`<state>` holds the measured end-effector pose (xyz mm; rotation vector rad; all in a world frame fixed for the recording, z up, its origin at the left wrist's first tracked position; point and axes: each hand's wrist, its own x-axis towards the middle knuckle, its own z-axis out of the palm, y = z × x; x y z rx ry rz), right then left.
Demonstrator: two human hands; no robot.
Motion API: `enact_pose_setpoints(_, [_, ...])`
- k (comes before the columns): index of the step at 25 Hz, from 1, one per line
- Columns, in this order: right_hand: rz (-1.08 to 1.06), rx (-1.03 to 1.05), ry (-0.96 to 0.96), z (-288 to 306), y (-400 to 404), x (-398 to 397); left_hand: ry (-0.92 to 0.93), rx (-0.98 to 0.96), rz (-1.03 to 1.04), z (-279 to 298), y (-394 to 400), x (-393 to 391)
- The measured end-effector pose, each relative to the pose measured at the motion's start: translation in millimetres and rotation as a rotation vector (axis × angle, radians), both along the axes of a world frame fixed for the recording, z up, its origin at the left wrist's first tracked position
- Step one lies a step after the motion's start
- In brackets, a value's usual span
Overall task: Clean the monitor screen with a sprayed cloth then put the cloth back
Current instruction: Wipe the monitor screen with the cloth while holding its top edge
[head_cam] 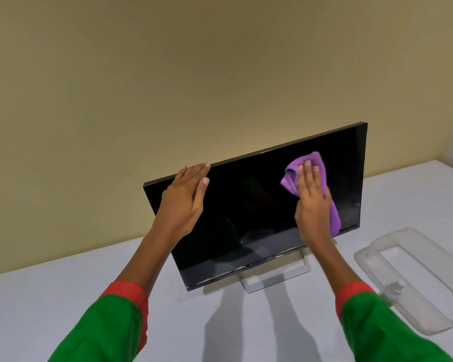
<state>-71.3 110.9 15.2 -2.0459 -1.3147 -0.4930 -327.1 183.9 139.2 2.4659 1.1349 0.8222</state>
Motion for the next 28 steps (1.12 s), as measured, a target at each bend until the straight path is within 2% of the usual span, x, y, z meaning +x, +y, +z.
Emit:
enact_pose_setpoints(5, [-0.121, 0.068, 0.297, -17.1, -8.4, 2.5, -0.004, 0.008, -0.006, 0.0, -0.2, -0.6])
enact_pose_setpoints(7, [-0.115, 0.003, 0.233, -35.3, -16.8, -14.0, 0.000, 0.000, -0.005, -0.6, -0.1, -1.1])
enact_pose_setpoints(10, [0.030, -0.160, -0.048, -62.7, -26.1, -50.9, -0.002, -0.007, 0.003, -0.4, 0.7, -0.1])
enact_pose_setpoints(13, [0.216, -0.152, -0.252, -62.0, -19.8, -80.9, -0.013, -0.002, 0.005, 0.0, 0.1, 0.0])
enact_pose_setpoints(16, [0.225, -0.087, -0.386, -32.8, -0.6, -75.3, -0.015, 0.002, 0.001, -0.6, -0.4, -1.0])
enact_pose_setpoints(19, [0.079, -0.065, -0.269, -11.1, 4.7, -51.8, -0.009, -0.008, -0.005, -0.6, 1.4, -2.0])
enact_pose_setpoints(23, [-0.111, -0.058, 0.111, -32.0, -11.9, -37.9, -0.023, -0.013, -0.008, -2.5, 2.7, -2.1])
enact_pose_setpoints(24, [-0.121, -0.076, 0.147, -41.6, -17.7, -43.0, -0.028, -0.009, -0.005, -3.3, 2.2, -1.7])
enact_pose_setpoints(25, [-0.109, -0.101, 0.124, -51.8, -22.6, -51.1, -0.031, -0.005, -0.003, -3.8, 2.0, -1.3])
enact_pose_setpoints(28, [0.098, -0.183, -0.149, -71.9, -26.5, -79.1, -0.026, 0.006, -0.004, -4.1, 3.9, -0.9])
